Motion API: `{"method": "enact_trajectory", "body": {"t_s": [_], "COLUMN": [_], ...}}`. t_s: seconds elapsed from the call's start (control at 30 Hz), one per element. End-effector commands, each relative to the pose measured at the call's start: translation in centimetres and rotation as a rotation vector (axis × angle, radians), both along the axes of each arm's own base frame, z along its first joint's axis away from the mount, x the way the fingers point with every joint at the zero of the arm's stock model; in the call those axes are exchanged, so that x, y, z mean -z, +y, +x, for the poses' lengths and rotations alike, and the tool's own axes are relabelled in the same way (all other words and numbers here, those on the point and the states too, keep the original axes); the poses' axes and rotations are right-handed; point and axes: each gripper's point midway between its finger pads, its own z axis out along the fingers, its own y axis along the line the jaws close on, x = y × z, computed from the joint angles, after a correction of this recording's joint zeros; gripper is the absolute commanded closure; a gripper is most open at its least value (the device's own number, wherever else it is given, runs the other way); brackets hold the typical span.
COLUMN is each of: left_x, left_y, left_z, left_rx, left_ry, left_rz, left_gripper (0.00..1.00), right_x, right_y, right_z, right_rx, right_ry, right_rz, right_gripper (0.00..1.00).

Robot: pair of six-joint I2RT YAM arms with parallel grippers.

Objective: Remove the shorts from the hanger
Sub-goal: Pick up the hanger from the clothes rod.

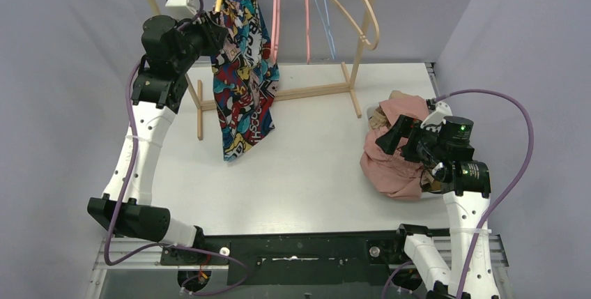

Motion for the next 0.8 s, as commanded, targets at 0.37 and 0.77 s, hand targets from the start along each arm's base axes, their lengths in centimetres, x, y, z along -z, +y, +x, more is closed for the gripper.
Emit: {"method": "enact_trajectory", "body": {"t_s": [0.37, 0.77], "left_x": [-8.9, -4.1], "left_y": [1.5, 0.6], "left_z": [-3.6, -3.2], "left_rx": [-0.084, -0.031], "left_ry": [-0.361, -0.228], "left_rz": [-0.064, -0.004], "left_gripper": [1.0, 1.0], "right_x": [0.2, 0.1], "right_y": [-0.5, -0.7], "right_z": [0.7, 0.3], "right_rx": [0.024, 0.029], "right_ry": [0.014, 0.016], "right_rz": [-0.021, -0.032], "right_gripper": [0.06, 0.06]}}
